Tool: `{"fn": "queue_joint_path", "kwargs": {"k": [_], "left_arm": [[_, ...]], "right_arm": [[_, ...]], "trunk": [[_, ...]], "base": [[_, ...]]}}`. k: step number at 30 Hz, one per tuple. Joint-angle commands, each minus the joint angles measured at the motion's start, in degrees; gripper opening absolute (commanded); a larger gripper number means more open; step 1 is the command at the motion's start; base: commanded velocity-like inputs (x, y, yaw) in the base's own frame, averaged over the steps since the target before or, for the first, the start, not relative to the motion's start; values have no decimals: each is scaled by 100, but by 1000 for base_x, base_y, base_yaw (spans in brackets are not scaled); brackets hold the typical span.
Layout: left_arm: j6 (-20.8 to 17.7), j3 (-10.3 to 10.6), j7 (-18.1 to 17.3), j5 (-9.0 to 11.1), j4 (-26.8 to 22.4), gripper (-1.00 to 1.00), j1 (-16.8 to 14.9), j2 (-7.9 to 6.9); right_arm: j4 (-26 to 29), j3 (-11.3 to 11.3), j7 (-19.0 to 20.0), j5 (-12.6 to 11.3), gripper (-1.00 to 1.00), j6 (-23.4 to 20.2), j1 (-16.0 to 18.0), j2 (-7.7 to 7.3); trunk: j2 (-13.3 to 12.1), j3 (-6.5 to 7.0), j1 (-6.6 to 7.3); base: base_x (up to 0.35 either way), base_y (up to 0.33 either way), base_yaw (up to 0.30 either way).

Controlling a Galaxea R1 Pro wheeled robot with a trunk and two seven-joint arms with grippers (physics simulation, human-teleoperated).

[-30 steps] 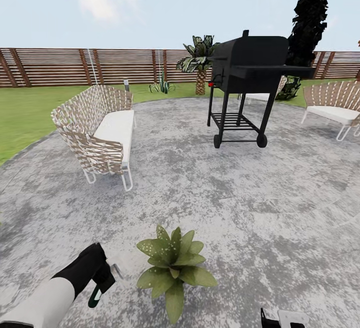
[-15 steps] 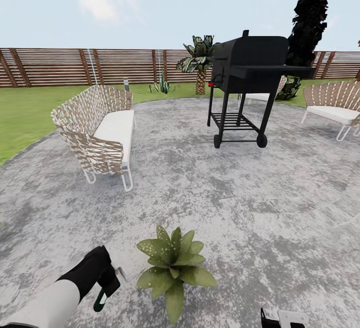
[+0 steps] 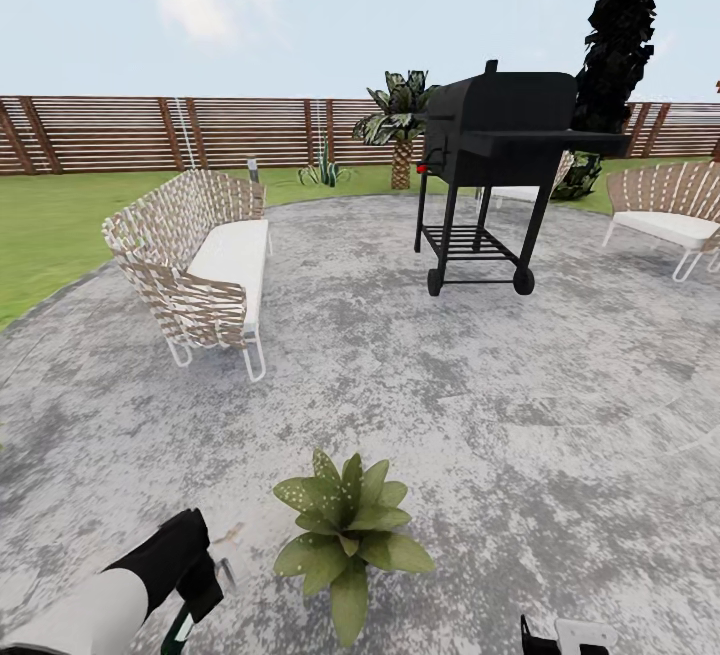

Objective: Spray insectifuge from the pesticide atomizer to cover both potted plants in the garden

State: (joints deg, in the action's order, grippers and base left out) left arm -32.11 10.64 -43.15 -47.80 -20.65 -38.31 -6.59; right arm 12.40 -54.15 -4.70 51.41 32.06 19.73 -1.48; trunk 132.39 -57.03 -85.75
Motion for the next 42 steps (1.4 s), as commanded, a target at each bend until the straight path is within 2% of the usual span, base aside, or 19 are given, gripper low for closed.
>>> {"fn": "queue_joint_path", "kwargs": {"k": [1,4,8,10,13,18,23,27,31,34,38,42], "left_arm": [[-14,91,-38,-42,-15,-100,-1,2],[-32,216,-17,-45,-24,-100,-4,8],[-33,228,52,-45,-20,-100,-1,21],[-39,228,212,-42,14,-100,-1,18],[-40,214,344,-10,67,-100,2,-40],[-38,198,369,35,87,-100,7,-125],[-17,209,377,41,269,-100,111,44],[-7,210,377,43,280,-100,185,92],[-6,182,414,57,220,-100,192,227],[-17,152,625,74,111,-100,192,272],[-20,76,1214,459,-111,-100,192,404],[-8,104,1284,533,-72,-100,192,384]], "right_arm": [[-10,-25,-40,62,100,20,6,-1],[-10,-25,-40,62,100,20,8,-1],[-10,-25,-40,62,100,20,6,-1],[-10,-25,-40,62,100,20,7,-1],[-10,-25,-40,62,100,20,6,-1],[-10,-25,-40,62,100,20,5,-1],[-10,-25,-40,62,100,20,5,-1],[-10,-25,-40,62,100,20,6,-1],[-10,-25,-40,62,100,20,5,-1],[-10,-25,-40,62,100,20,6,-1],[-10,-25,-40,62,100,20,6,-1],[-10,-25,-40,58,100,26,5,2]], "trunk": [[2,-5,1],[2,-5,1],[2,-5,1],[2,-5,1],[2,-5,1],[2,-5,1],[2,-5,1],[2,-5,1],[2,-5,1],[2,-5,1],[2,-5,1],[2,-5,1]], "base": [[0,0,0],[0,0,0],[71,41,0],[91,64,0],[21,14,0],[2,1,0],[0,0,0],[0,0,0],[0,0,0],[0,0,0],[0,0,0],[0,0,0]]}}
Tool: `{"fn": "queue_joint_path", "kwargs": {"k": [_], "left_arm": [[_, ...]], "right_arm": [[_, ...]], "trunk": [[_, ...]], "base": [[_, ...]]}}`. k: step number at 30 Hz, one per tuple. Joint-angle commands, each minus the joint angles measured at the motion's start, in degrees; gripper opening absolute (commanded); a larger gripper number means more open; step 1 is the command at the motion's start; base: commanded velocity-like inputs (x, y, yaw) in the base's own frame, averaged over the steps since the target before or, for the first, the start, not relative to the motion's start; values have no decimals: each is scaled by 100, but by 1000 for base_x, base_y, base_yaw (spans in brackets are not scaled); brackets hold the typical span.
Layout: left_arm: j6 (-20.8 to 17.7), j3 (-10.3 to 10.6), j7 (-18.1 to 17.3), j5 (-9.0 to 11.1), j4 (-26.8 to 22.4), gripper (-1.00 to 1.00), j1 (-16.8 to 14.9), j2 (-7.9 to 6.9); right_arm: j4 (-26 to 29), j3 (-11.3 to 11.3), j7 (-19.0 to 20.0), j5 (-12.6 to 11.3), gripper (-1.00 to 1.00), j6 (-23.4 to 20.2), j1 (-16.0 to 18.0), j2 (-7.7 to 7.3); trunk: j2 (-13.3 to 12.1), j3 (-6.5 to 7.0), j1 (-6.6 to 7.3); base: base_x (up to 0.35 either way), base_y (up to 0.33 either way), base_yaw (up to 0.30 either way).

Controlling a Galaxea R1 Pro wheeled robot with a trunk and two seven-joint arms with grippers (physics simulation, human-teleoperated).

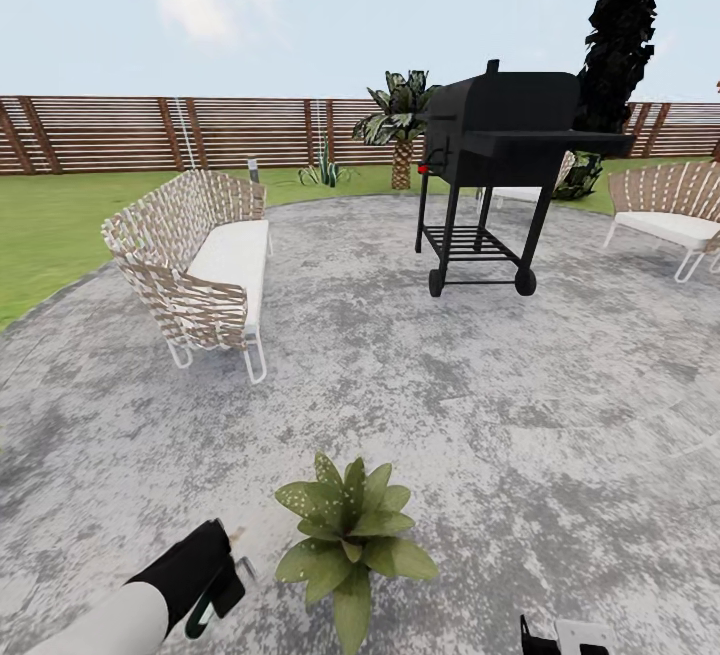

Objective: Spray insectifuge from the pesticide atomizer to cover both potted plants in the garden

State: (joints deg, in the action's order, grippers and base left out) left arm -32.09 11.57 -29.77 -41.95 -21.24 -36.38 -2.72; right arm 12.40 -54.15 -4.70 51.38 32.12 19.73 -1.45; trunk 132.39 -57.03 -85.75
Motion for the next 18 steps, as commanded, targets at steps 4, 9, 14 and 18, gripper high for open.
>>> {"fn": "queue_joint_path", "kwargs": {"k": [4,9,14,18], "left_arm": [[-17,11,-47,-34,13,-100,7,-41],[-47,-2,-33,-45,10,-100,8,-29],[-89,-159,-23,-39,11,-100,8,-55],[-97,-197,-5,-43,14,-100,8,-101]], "right_arm": [[-10,-26,-40,65,100,23,5,5],[-10,-26,-40,65,100,21,5,5],[-10,-26,-40,65,100,23,6,4],[-10,-26,-40,65,100,21,5,10]], "trunk": [[2,3,1],[2,6,1],[2,6,1],[2,6,1]], "base": [[0,0,-162],[-107,84,-280],[-238,212,-287],[-219,202,-258]]}}
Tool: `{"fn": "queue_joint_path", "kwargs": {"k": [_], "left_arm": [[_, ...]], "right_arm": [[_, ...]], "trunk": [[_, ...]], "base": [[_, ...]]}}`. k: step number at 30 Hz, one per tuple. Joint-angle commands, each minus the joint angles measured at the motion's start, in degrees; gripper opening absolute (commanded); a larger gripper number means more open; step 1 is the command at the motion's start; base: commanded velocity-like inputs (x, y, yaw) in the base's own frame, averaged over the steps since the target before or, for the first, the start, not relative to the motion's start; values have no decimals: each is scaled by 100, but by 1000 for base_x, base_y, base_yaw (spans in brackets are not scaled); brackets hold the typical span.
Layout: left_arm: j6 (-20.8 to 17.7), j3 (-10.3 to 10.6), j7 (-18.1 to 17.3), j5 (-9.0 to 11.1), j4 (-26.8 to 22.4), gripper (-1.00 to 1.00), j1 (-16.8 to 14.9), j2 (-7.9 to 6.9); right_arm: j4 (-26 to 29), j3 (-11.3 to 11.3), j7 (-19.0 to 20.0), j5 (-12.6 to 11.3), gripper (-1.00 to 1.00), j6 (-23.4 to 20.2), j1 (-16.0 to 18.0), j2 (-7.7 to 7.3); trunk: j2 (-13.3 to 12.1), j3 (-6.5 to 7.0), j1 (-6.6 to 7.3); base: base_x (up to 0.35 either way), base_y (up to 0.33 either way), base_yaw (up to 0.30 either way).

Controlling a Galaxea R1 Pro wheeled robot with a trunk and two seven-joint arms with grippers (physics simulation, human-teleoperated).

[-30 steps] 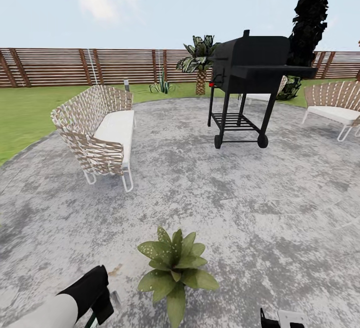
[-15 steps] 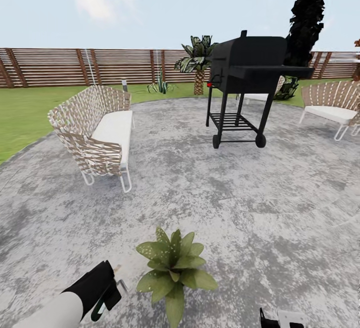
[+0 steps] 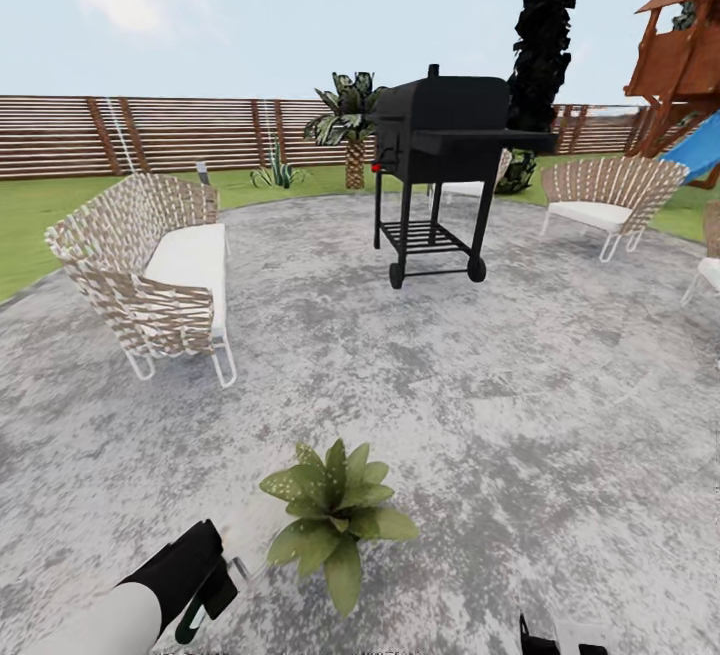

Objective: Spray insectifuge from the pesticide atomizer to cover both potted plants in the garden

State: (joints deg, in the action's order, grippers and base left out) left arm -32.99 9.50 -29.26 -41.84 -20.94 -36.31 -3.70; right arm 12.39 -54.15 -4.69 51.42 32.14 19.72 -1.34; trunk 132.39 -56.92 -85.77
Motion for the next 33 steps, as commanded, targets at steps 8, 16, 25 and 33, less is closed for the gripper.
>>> {"fn": "queue_joint_path", "kwargs": {"k": [8,16,25,33], "left_arm": [[-18,-56,-31,-52,-110,-100,-18,18],[-422,-301,94,-118,-247,-100,-70,-56],[-359,-325,307,-51,-150,-100,-17,-484],[-365,-329,312,-53,-145,-100,-16,-372]], "right_arm": [[-8,-25,-41,61,100,21,6,2],[-8,-25,-42,61,100,21,6,-11],[0,-29,-41,61,100,15,6,-26],[0,-28,-42,61,100,20,6,-25]], "trunk": [[2,-5,3],[2,-5,3],[2,-5,3],[2,-5,3]], "base": [[-50,47,-25],[0,0,0],[0,0,0],[72,0,0]]}}
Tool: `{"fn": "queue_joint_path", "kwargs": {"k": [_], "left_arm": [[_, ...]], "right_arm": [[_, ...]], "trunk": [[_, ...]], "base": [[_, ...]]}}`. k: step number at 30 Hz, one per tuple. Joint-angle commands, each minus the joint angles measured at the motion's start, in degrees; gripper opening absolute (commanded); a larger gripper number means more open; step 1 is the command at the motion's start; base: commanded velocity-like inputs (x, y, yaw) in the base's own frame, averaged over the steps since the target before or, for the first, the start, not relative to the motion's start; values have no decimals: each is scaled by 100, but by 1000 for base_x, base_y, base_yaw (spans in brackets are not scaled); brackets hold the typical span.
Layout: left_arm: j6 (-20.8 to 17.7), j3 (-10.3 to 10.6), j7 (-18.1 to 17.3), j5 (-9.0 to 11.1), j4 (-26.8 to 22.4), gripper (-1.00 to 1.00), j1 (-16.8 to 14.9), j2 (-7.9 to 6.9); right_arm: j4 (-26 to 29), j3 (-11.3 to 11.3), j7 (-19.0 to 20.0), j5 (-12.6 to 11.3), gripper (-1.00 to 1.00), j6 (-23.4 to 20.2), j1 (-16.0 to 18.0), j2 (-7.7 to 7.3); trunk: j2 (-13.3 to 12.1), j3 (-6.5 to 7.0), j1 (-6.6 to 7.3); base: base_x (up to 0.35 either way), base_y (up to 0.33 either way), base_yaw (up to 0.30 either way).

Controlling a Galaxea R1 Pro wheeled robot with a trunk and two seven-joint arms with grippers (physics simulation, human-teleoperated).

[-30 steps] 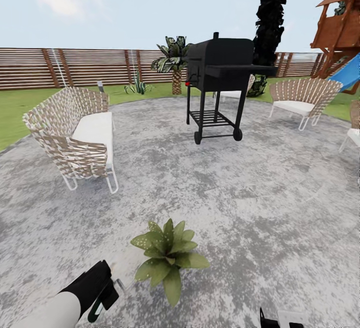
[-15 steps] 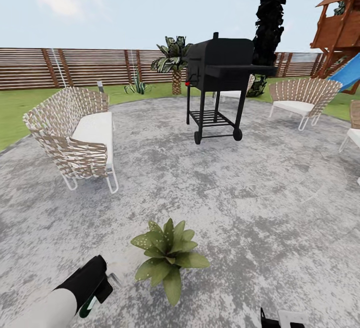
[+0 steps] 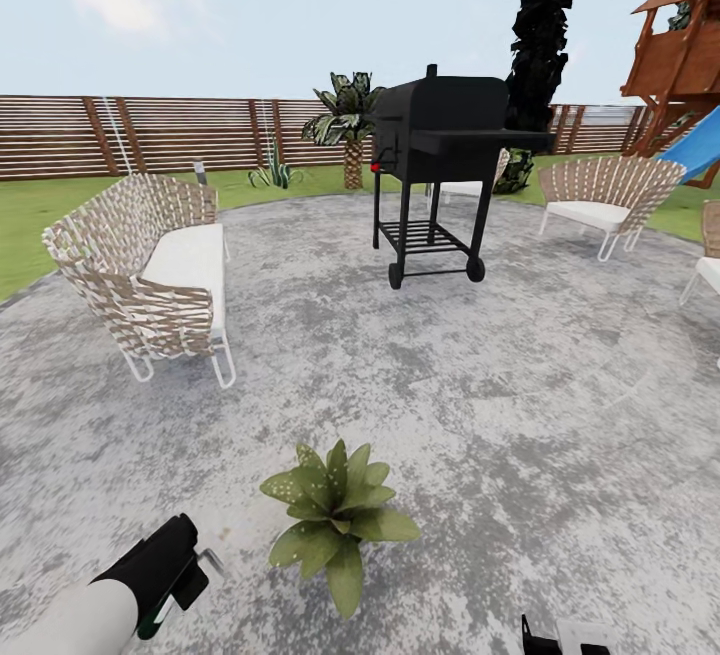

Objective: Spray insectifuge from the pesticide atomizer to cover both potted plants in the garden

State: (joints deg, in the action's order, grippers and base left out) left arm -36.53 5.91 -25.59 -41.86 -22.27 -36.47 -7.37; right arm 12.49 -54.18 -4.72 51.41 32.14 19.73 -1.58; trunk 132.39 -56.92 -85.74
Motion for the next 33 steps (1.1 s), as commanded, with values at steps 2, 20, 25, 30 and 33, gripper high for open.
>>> {"fn": "queue_joint_path", "kwargs": {"k": [2,20,25,30,33], "left_arm": [[-12,32,-52,-57,-20,-100,-1,-26],[15,68,-264,-54,-130,-100,-85,94],[22,89,-960,-108,-145,-100,-128,89],[23,103,-1390,-130,-138,-100,-306,45],[-14,145,-1800,-272,-131,-100,-517,53]], "right_arm": [[-10,-25,-40,62,100,15,6,0],[-18,-31,-47,53,100,20,7,26],[-14,-31,-47,53,100,20,7,20],[-2,-40,-47,53,100,20,5,-2],[-1,-40,-47,53,100,20,5,-8]], "trunk": [[2,-5,0],[283,-192,-154],[483,-318,-263],[564,-358,-307],[564,-358,-307]], "base": [[35,0,0],[1,0,0],[0,0,0],[0,0,0],[0,0,0]]}}
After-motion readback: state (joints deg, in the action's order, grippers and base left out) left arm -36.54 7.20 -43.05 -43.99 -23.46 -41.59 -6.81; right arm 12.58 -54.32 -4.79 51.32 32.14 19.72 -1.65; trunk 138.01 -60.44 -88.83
